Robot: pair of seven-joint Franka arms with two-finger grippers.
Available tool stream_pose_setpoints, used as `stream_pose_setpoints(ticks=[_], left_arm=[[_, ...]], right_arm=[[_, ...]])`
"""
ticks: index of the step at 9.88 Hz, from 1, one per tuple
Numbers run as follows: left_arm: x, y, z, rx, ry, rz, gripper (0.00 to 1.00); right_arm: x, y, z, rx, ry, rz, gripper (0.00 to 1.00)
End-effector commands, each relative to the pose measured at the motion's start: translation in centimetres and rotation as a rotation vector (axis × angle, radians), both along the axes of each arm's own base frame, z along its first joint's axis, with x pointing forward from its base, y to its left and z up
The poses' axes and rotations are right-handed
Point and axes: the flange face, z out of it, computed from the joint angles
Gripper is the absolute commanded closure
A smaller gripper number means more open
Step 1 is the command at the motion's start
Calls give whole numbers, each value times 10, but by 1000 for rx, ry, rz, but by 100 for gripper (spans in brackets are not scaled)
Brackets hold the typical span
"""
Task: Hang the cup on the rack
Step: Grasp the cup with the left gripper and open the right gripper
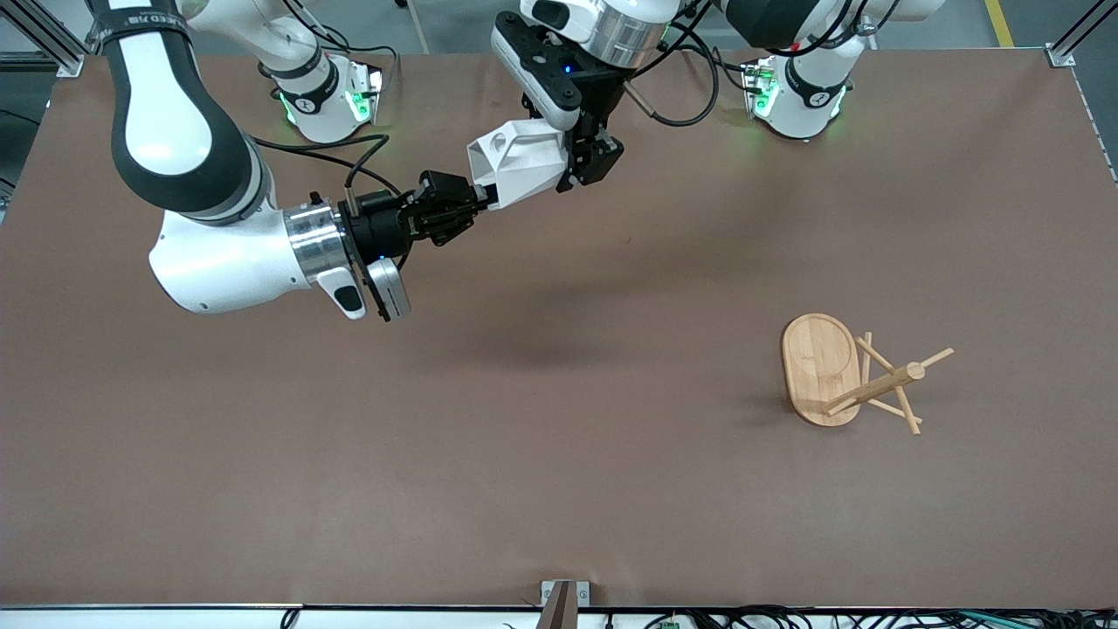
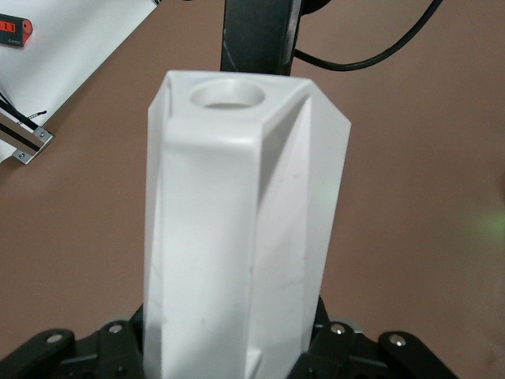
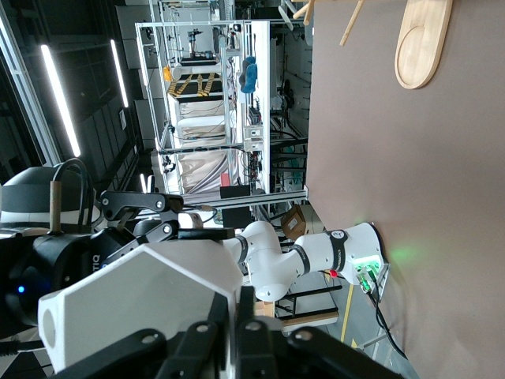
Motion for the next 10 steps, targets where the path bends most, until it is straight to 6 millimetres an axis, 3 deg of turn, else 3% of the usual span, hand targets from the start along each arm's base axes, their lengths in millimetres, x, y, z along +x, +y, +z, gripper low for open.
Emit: stream_pose_setpoints(ticks=[1, 4, 6, 8, 10], left_arm=[[2, -5, -13, 21, 7, -16, 88], [15, 6, -17, 39, -4, 6, 92], [31, 7, -36, 78, -34, 7, 92], [60, 18, -56, 56, -40, 41, 92], [86, 49, -68, 70, -17, 100, 93]], right_arm=[[-8, 0, 8, 14, 14, -10, 0], [-8, -3, 11, 8, 6, -13, 0], [0, -15, 8, 3, -3, -37, 0], [18, -56, 3, -118, -59, -81, 0], [32, -100, -7, -246, -100, -125, 0]])
